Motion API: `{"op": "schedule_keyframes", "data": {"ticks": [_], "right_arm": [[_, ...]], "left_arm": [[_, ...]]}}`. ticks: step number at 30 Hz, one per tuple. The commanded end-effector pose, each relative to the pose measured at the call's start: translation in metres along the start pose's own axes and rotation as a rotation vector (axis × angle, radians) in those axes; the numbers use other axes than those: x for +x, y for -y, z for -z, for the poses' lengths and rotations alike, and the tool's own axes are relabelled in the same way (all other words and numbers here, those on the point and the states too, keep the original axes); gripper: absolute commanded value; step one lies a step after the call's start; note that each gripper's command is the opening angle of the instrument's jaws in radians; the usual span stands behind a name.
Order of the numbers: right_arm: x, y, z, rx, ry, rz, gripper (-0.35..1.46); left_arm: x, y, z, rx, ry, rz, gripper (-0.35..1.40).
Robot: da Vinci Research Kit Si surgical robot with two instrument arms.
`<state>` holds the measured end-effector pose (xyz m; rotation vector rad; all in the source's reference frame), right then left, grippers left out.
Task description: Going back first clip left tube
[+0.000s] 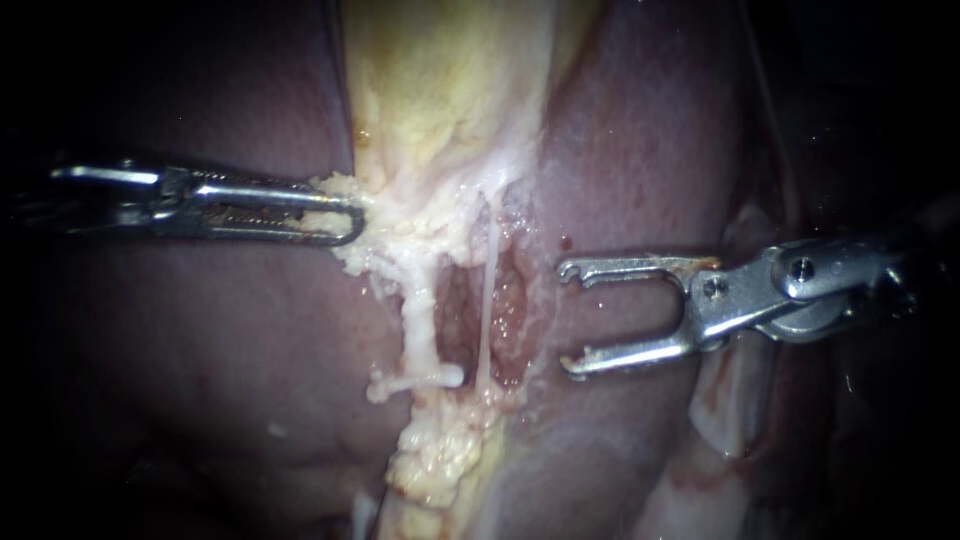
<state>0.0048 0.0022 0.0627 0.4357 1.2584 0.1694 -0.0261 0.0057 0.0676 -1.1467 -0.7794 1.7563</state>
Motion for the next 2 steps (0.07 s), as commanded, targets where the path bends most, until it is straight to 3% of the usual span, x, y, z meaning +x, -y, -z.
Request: {"op": "schedule_keyframes", "data": {"ticks": [1,2], "right_arm": [[0.0,0.0,0.0,0.0,0.0,0.0,0.5],[0.0001,0.0001,-0.0001,-0.001,0.0,0.0,0.5]], "left_arm": [[0.0,0.0,0.0001,-0.001,0.001,0.0,-0.35],[0.0,0.0,0.0001,-0.001,0.001,0.0,-0.35]]}}
